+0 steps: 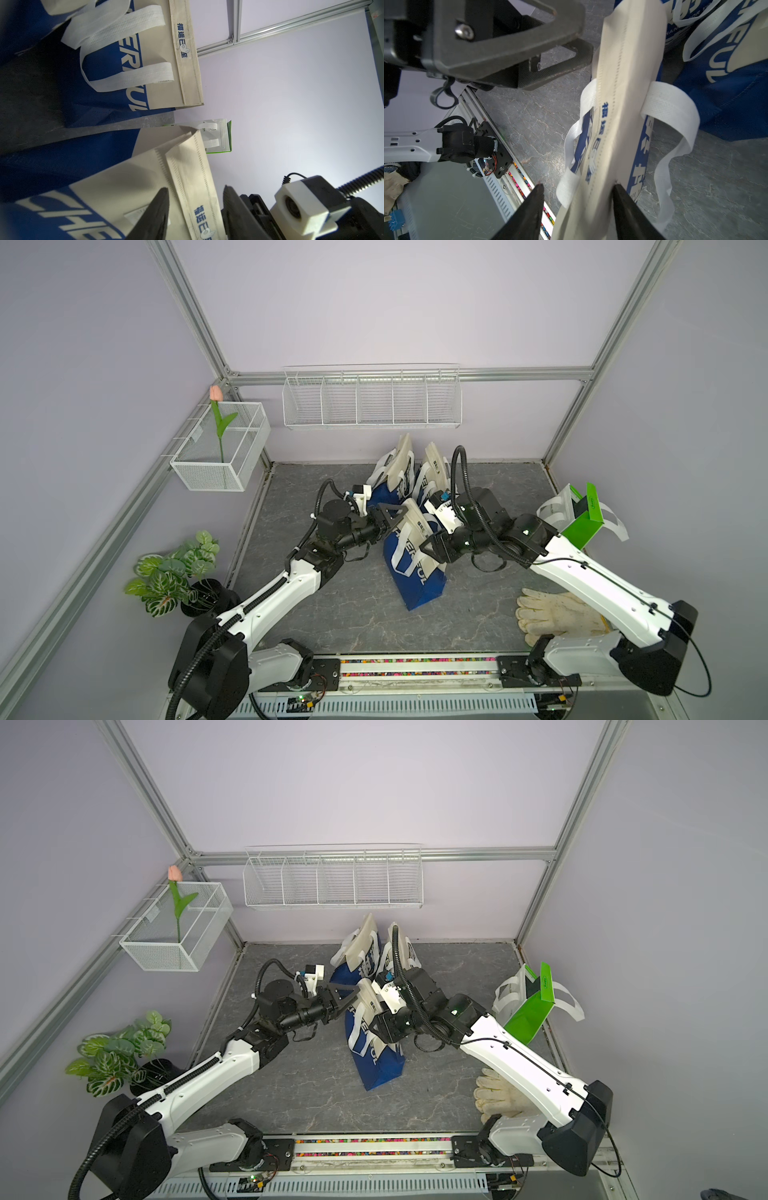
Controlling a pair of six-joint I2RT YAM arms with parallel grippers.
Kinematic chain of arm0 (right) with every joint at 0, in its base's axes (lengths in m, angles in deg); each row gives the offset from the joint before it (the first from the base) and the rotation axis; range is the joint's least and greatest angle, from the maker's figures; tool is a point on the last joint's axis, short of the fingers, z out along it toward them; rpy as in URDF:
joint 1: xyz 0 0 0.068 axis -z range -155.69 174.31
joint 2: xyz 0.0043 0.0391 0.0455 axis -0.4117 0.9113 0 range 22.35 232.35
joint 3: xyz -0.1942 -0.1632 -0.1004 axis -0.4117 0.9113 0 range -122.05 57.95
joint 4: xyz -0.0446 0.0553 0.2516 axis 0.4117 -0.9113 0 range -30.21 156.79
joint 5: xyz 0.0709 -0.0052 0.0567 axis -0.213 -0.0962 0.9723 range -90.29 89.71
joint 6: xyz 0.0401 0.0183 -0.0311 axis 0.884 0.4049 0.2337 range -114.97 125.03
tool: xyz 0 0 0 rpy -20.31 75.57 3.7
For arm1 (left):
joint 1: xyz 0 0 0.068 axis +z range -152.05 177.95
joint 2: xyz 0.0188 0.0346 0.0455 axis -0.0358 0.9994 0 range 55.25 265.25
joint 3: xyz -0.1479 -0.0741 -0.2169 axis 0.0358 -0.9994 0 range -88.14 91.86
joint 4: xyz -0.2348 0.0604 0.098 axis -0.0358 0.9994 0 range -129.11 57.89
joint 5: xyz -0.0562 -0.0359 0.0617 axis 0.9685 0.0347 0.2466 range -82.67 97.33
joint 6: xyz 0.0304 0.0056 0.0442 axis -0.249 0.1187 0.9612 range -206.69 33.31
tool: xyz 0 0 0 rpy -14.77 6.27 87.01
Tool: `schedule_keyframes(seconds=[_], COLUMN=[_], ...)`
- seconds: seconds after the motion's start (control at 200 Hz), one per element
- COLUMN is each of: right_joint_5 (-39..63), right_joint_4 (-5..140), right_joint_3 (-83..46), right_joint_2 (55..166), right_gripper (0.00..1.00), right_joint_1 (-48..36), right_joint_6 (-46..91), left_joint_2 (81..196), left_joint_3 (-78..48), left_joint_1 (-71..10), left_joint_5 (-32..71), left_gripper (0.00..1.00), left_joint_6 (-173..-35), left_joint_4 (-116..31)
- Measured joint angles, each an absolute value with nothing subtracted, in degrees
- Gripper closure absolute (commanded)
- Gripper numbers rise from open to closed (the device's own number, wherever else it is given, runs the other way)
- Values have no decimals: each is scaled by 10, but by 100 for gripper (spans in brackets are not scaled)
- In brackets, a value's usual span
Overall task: Open the takeout bag
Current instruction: Open the takeout bag at the center of the board.
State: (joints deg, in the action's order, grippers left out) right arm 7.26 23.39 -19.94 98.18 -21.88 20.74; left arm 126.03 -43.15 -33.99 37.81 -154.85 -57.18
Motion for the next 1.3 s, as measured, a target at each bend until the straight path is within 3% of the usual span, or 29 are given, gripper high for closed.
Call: schedule_keyframes(seconds=[0.21,0.305,0.585,1.2,1.3], right_joint_5=[42,35,35,217,230], right_joint_4=[227,226,229,354,364], right_joint_3=[-265,-285,-299,-194,-182], right_joint_2=[1032,1056,1077,1037,1030], right_gripper=[39,48,93,93,93], right_joint_1=[-214,-209,-178,-117,-108], right_joint_6=[218,222,247,308,318], left_joint_2=[1273,1281,1312,1380,1389], left_joint_3=[-431,-431,-429,-429,-429], left_joint_1=[-340,-340,-342,-351,-352], left_joint_5=[378,378,379,392,392], left_gripper=[54,55,55,55,72], left_joint_6=[-1551,-1552,-1556,-1592,-1598], left_joint_4=[-588,-595,-619,-767,-784])
